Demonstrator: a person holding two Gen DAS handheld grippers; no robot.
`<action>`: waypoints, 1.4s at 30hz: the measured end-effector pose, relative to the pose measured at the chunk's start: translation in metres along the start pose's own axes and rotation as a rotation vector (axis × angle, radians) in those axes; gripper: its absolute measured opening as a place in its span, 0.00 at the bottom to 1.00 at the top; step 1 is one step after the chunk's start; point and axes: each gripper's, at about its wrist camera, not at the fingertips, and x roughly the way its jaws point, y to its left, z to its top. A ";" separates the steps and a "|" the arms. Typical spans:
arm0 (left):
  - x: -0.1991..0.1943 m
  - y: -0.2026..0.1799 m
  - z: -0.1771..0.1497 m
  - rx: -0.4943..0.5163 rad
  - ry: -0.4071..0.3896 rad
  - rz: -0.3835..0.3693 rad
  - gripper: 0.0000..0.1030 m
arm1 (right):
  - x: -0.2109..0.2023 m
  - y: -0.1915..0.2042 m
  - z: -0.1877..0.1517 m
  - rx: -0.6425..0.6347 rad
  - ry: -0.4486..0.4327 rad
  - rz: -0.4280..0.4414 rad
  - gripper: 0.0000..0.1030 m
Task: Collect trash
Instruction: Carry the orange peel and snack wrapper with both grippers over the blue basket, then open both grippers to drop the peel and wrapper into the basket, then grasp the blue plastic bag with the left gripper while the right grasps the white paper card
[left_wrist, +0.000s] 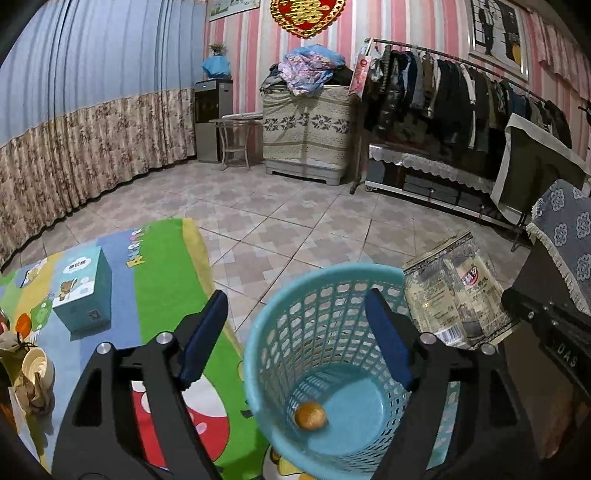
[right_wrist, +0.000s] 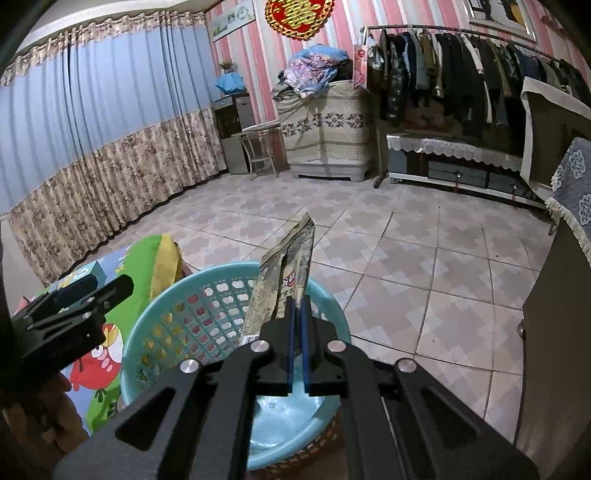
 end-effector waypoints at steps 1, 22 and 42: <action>-0.003 0.003 0.000 -0.001 -0.009 0.013 0.81 | 0.003 0.004 0.000 -0.007 0.006 0.007 0.03; -0.119 0.132 -0.019 -0.111 -0.117 0.293 0.95 | 0.022 0.046 -0.015 -0.056 0.057 0.016 0.76; -0.219 0.254 -0.133 -0.192 -0.014 0.528 0.95 | -0.046 0.186 -0.044 -0.279 -0.069 0.110 0.90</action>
